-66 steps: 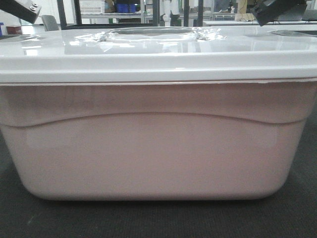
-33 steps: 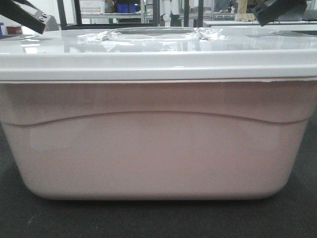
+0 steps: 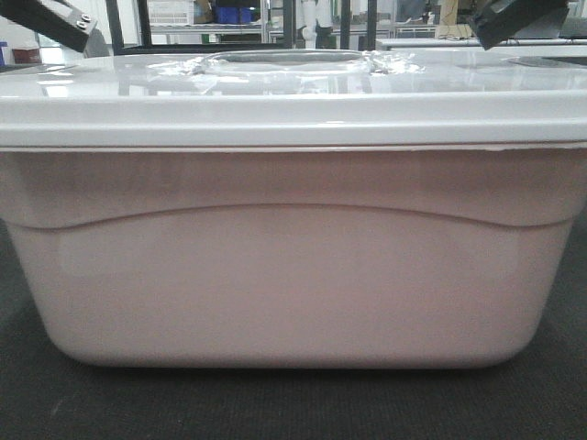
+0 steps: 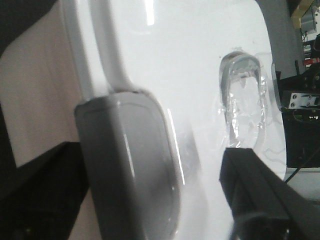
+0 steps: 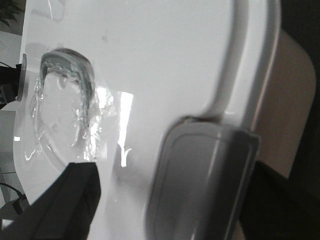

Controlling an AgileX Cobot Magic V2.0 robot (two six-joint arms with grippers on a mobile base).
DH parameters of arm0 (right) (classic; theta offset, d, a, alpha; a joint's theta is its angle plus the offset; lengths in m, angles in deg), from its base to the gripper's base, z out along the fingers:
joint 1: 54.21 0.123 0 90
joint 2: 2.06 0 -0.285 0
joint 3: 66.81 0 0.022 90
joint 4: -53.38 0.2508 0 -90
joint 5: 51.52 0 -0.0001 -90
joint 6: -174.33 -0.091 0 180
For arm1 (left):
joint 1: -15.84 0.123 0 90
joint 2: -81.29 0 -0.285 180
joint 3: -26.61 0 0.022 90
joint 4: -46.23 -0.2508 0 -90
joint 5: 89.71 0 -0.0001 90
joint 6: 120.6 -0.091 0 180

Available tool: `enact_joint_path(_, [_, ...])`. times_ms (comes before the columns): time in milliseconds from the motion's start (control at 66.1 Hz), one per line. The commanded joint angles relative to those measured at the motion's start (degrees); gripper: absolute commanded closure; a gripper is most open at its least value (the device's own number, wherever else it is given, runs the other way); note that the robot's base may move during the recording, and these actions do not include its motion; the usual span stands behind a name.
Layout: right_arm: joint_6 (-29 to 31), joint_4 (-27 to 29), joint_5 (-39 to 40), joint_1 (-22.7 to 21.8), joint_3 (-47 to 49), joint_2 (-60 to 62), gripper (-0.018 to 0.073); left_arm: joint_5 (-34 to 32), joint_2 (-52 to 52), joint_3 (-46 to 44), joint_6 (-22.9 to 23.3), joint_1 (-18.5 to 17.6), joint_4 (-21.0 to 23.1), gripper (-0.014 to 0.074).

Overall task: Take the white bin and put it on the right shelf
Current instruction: 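Close both grippers on the grey clips at the bin ends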

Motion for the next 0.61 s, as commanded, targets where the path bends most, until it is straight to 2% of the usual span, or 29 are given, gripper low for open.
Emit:
enact_joint_path(0, [0.87, 4.55, -6.95, 0.09, 1.17, 1.58, -0.0062, 7.2, 1.5, -1.79, 1.1, -0.52, 6.89, 0.0178])
enact_joint_path(136, [0.87, 4.55, -7.27, 0.09, 1.17, 1.58, -0.0047, 7.2, 1.5, -1.79, 1.4, -0.52, 5.99, 0.02])
enact_joint_path(303, [0.87, 4.55, -7.46, 0.09, 1.17, 1.58, 0.0111, 7.56, 1.5, -1.79, 1.4, -0.52, 5.79, 0.0297])
enact_joint_path(393, [0.87, 4.55, -7.46, 0.09, 1.17, 1.58, 0.0168, 7.86, 1.5, -1.79, 1.4, -0.52, 5.65, 0.032])
enact_joint_path(590, [1.05, 4.98, -8.13, 0.09, 1.17, 1.58, 0.0176, 8.4, 1.5, -1.79, 1.16, -0.77, 5.51, 0.0323])
